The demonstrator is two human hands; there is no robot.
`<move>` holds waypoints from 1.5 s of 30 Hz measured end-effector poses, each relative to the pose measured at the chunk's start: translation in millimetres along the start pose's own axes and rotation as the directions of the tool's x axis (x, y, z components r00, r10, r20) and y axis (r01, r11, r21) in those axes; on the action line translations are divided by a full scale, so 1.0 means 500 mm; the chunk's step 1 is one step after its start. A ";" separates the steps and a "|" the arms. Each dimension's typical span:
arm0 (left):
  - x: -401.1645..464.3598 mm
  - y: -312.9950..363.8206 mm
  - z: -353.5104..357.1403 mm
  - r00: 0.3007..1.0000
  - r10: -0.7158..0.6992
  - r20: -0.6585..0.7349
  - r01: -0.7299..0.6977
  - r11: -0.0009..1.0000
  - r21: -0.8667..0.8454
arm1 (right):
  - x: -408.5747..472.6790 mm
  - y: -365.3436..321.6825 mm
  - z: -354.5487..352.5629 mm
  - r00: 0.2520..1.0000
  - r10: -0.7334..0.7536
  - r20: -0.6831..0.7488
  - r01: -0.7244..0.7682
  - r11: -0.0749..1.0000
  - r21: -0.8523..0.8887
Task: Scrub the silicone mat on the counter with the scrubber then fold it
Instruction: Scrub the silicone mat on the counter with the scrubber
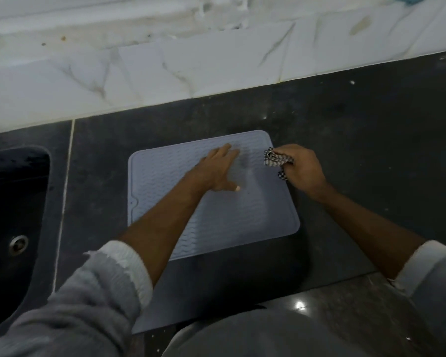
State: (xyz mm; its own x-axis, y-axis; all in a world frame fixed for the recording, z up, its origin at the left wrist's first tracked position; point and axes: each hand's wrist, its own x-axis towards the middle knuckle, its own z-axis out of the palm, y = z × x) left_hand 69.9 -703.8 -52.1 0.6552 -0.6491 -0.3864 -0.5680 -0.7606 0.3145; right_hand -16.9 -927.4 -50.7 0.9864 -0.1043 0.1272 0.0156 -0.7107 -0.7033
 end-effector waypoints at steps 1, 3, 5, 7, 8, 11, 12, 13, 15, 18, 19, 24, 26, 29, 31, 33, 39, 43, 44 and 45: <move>0.029 0.014 -0.003 1.000 0.010 0.003 -0.010 1.000 0.016 | 0.015 0.002 -0.006 0.999 -0.036 0.004 0.036 0.999 -0.029; 0.075 0.033 -0.002 1.000 0.007 0.005 -0.007 0.999 0.041 | 0.046 0.007 -0.008 0.991 -0.125 0.037 0.128 0.989 -0.077; 0.106 0.041 0.004 1.000 -0.026 0.018 0.025 0.998 0.056 | 0.083 0.012 0.000 0.986 -0.124 0.109 0.139 0.981 -0.137; 0.122 0.039 0.013 0.997 -0.070 0.042 0.067 0.995 0.076 | 0.121 0.018 0.013 0.979 -0.076 0.187 0.123 0.959 -0.255; 0.125 0.034 0.017 0.994 -0.090 0.060 0.085 0.993 0.079 | 0.137 0.020 0.021 0.973 -0.059 0.221 0.129 0.941 -0.313; 0.128 0.014 0.025 0.987 -0.117 0.112 0.112 0.992 0.054 | 0.182 0.020 0.040 0.956 -0.059 0.288 0.176 0.899 -0.401; 0.128 0.009 0.029 0.986 -0.116 0.120 0.112 0.993 0.042 | 0.195 0.020 0.045 0.951 -0.063 0.303 0.194 0.885 -0.422; 0.129 0.006 0.032 0.986 -0.115 0.122 0.112 0.993 0.035 | 0.205 0.021 0.049 0.945 -0.065 0.321 0.212 0.869 -0.448; 0.131 0.005 0.034 0.985 -0.116 0.124 0.113 0.993 0.034 | 0.215 0.024 0.057 0.934 -0.049 0.353 0.234 0.833 -0.502; 0.132 0.006 0.033 0.985 -0.115 0.129 0.111 0.993 0.041 | 0.202 0.029 0.072 0.946 -0.051 0.320 0.225 0.813 -0.537; 0.132 0.006 0.033 0.985 -0.115 0.128 0.111 0.993 0.036 | 0.191 0.029 0.074 0.953 -0.054 0.299 0.216 0.811 -0.543; 0.132 0.001 0.039 0.990 -0.092 0.103 0.092 0.996 0.006 | 0.085 0.050 0.067 0.965 -0.071 0.251 0.195 0.836 -0.512; 0.132 0.001 0.040 0.992 -0.088 0.094 0.088 0.996 0.005 | 0.053 0.060 0.056 0.962 -0.068 0.264 0.196 0.845 -0.498; 0.134 0.001 0.042 0.991 -0.095 0.097 0.095 0.995 0.006 | 0.070 0.055 0.047 0.970 -0.061 0.234 0.168 0.865 -0.472; 0.136 0.000 0.044 0.990 -0.104 0.095 0.103 0.995 0.013 | 0.103 0.045 0.055 0.986 -0.062 0.155 0.126 0.885 -0.448; 0.138 -0.001 0.045 0.989 -0.113 0.100 0.112 0.994 0.016 | 0.134 0.032 0.069 0.988 -0.028 0.151 0.095 0.885 -0.455; 0.141 -0.006 0.052 0.992 -0.101 0.077 0.101 0.995 0.010 | 0.085 0.023 0.084 0.980 0.027 0.199 0.081 0.855 -0.512; 0.139 -0.009 0.053 0.994 -0.078 0.082 0.077 0.997 0.008 | -0.043 0.024 0.062 0.980 -0.018 0.199 0.110 0.878 -0.466; 0.138 -0.010 0.052 0.994 -0.076 0.080 0.077 0.997 0.003 | -0.067 0.025 0.057 0.978 -0.022 0.206 0.115 0.883 -0.454; 0.137 -0.010 0.051 0.994 -0.077 0.077 0.078 0.997 0.001 | -0.081 0.026 0.052 0.975 -0.019 0.220 0.119 0.886 -0.448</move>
State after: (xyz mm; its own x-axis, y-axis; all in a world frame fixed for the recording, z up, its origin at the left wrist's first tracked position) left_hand 104.8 -744.2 -102.2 0.6571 -0.5853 -0.4750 -0.5158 -0.8087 0.2828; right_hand -52.6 -914.3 -83.3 0.9977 0.0652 -0.0165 0.0574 -0.9538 -0.2949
